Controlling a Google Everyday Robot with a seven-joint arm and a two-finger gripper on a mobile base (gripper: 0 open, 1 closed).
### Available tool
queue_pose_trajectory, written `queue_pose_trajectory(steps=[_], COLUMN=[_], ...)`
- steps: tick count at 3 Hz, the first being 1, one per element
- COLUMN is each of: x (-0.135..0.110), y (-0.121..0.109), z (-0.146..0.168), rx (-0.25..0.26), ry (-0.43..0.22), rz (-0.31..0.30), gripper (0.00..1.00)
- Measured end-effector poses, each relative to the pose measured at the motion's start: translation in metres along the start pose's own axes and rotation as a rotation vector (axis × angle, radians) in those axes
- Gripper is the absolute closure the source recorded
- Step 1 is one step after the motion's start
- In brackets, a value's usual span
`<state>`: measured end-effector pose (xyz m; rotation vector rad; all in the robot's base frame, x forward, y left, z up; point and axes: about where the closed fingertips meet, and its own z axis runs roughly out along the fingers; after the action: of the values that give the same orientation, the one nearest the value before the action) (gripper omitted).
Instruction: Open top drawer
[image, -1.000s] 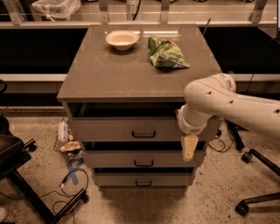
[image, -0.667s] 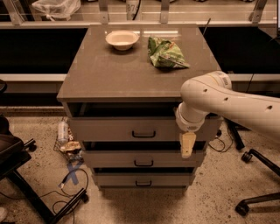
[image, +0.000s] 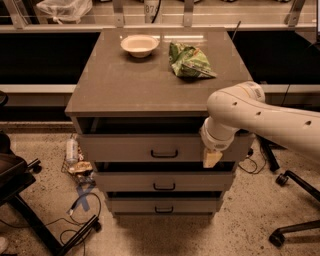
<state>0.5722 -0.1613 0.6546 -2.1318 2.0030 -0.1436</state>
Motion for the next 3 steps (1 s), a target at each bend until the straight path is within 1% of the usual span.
queue_pose_trajectory(steps=[1, 2, 3], x=[-0.0001, -0.0002, -0.0002], y=[0.001, 0.0011, 0.0012], z=[0.0012, 0.0012, 0.001], rx=[-0.003, -0.003, -0.003], ry=[0.0, 0.0, 0.0], rz=[-0.001, -0.001, -0.001], gripper=[0.69, 0.92, 1.0])
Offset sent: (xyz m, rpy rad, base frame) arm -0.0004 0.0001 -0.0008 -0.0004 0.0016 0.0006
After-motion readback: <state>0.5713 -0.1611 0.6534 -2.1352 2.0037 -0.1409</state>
